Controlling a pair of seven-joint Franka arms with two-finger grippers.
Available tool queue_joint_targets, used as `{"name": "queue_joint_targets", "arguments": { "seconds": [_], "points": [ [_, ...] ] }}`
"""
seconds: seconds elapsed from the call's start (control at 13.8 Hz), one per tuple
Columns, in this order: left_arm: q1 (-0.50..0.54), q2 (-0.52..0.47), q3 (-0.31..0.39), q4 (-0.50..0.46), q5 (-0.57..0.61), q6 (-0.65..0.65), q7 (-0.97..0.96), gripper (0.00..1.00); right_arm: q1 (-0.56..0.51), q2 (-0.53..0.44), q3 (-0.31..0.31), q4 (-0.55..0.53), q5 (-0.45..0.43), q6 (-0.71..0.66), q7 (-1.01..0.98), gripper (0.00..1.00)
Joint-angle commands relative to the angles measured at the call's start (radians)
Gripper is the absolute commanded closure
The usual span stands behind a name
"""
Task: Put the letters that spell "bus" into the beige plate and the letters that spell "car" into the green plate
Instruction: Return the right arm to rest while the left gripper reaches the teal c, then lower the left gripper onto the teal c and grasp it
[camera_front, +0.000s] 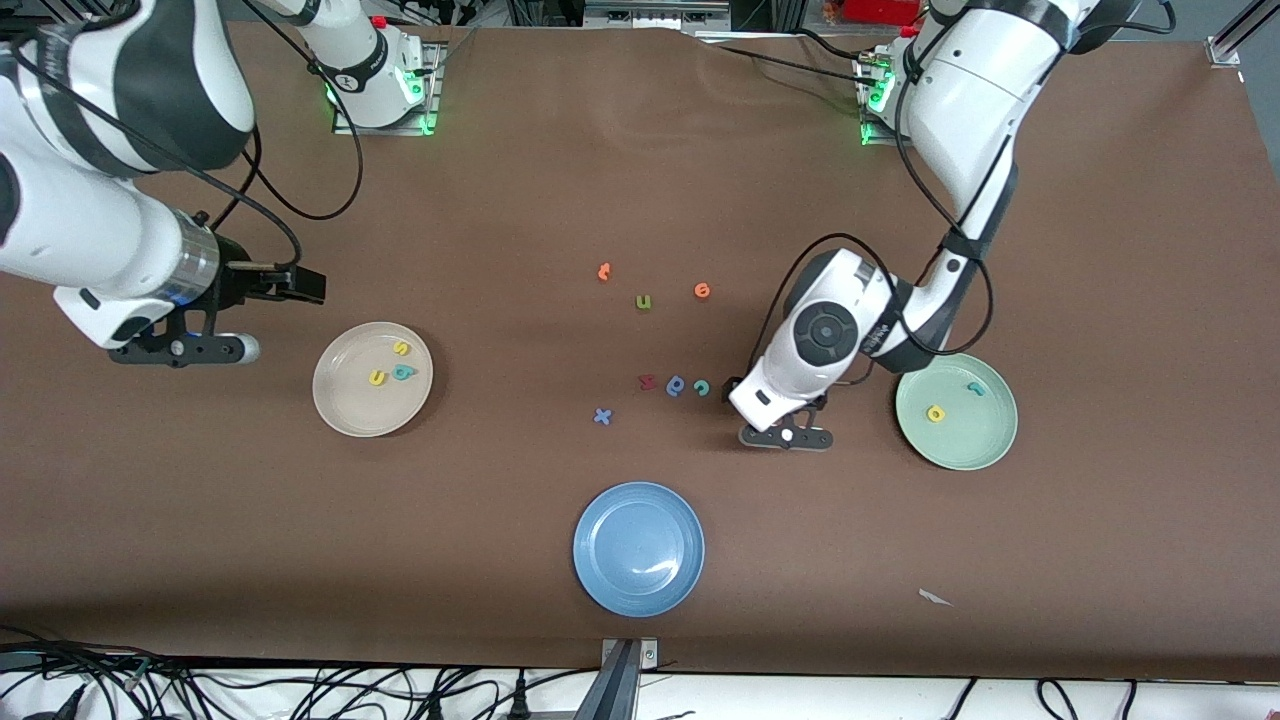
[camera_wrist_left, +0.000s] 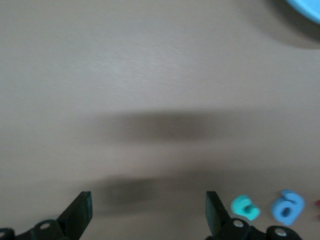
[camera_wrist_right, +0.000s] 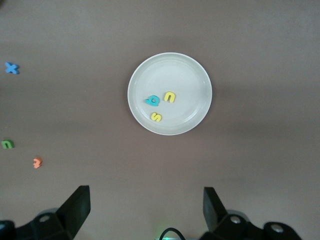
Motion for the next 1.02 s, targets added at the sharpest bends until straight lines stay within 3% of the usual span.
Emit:
{"name": "queue_joint_targets", "arguments": {
  "seconds": [0.0,0.15,0.36,0.94],
  "points": [
    [-0.048,0.029,0.012,0.032,-0.026,0.019,-0.071,0.00,-0.131,-0.095,0.143,-0.089,-0.030,0.039,-0.007,0.00],
    [-0.073,0.038,0.013,0.036,-0.026,0.021,-0.109,0.02,-0.195,-0.199,0.206,-0.211,-0.085,0.138,0.001,0.00],
    [-0.113,0.092,0.019,0.104,-0.020,0.021,-0.164,0.04,-0.258,-0.281,0.211,-0.215,-0.071,0.099,-0.020,0.00],
    [-0.128,0.111,0.024,0.118,0.007,0.009,-0.175,0.22,-0.271,-0.275,0.183,-0.158,-0.060,0.010,-0.068,0.00]
  ]
}}
